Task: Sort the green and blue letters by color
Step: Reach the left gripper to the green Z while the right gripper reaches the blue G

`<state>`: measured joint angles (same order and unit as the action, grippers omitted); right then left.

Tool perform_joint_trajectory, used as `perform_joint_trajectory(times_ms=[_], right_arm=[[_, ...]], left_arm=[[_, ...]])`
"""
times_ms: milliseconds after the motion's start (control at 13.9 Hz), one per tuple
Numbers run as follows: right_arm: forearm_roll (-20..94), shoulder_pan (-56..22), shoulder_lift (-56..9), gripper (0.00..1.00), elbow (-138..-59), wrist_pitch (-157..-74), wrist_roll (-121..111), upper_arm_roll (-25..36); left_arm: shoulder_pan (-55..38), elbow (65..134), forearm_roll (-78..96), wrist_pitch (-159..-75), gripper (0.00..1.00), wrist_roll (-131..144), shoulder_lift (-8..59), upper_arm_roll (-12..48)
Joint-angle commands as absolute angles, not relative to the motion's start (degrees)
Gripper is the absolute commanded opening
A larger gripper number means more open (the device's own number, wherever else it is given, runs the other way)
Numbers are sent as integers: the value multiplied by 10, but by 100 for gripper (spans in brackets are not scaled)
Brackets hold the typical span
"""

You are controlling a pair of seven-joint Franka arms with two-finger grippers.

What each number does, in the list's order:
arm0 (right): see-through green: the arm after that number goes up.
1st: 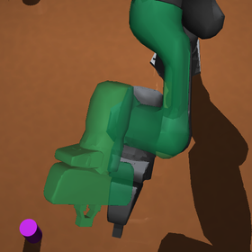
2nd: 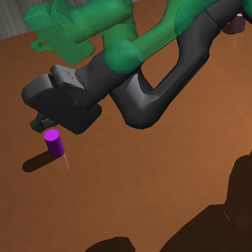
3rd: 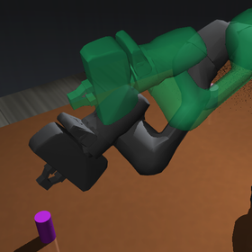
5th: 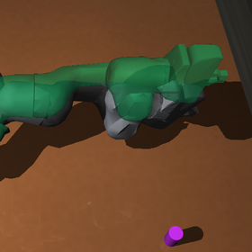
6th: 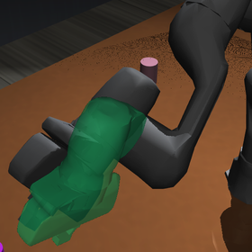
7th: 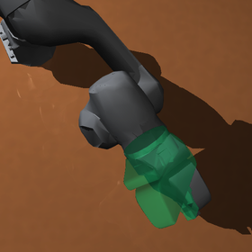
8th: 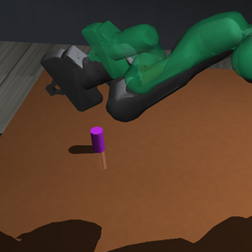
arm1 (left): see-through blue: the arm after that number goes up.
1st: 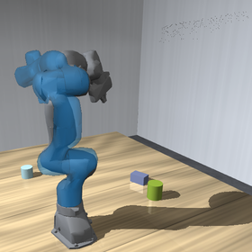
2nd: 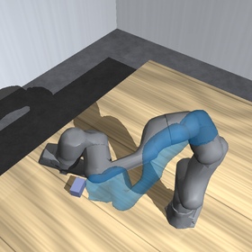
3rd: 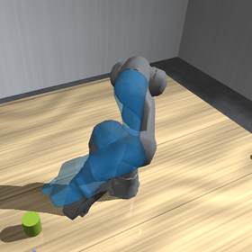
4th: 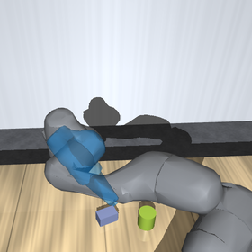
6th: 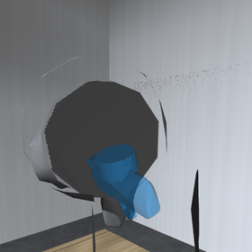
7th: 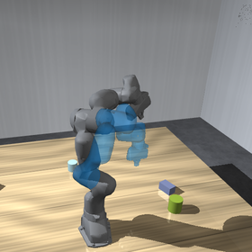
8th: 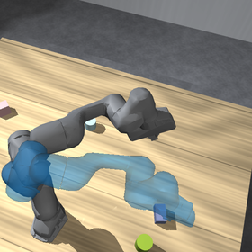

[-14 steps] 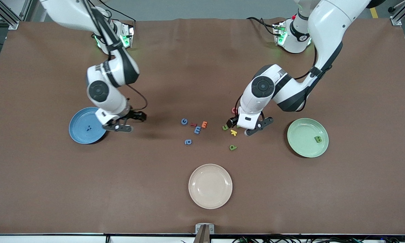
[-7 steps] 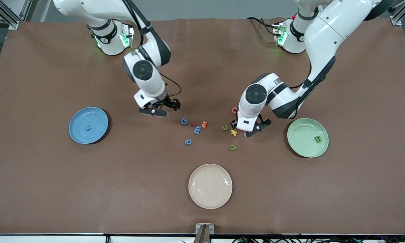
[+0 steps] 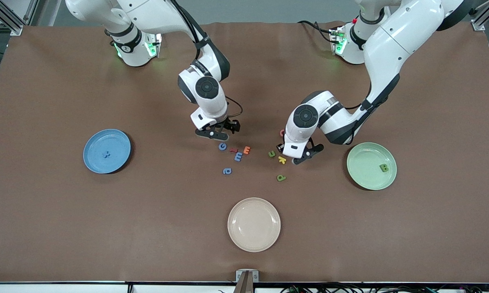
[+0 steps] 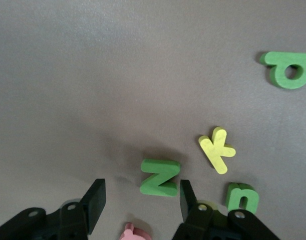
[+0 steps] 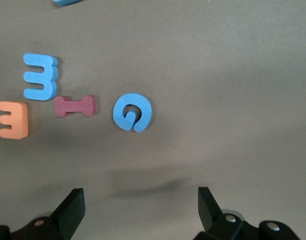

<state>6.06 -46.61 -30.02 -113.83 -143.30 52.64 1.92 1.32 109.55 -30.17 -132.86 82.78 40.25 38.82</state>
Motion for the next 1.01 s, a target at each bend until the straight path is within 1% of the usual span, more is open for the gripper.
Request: perform_joint_trajectory(times_ms=[0, 287, 359, 431, 575, 647, 862, 934], right_arm=[[36, -472, -316, 100, -1121, -1429, 537, 28], [22, -472, -344, 100, -1111, -1432, 539, 29], [22, -472, -351, 100, -1105, -1432, 539, 29], [22, -471, -359, 100, -1099, -1432, 539, 30], [21, -472, -366, 100, -1085, -1432, 538, 40], [20, -471, -369, 100, -1078, -1432, 538, 40], [18, -464, -379, 99, -1062, -1433, 536, 41], [15, -462, -382, 99, -1056, -1433, 536, 41]], left_arm=[[15, 1093, -315, -1342, 67, 838, 412, 392], [15, 1093, -323, -1356, 65, 838, 424, 392], [15, 1094, -326, -1356, 62, 838, 425, 392], [16, 1098, -326, -1355, 57, 838, 425, 392], [16, 1100, -326, -1354, 51, 839, 425, 392], [16, 1103, -326, -1354, 45, 839, 425, 392], [20, 1102, -326, -1351, 13, 840, 421, 392], [25, 1102, -325, -1348, 5, 841, 418, 392]])
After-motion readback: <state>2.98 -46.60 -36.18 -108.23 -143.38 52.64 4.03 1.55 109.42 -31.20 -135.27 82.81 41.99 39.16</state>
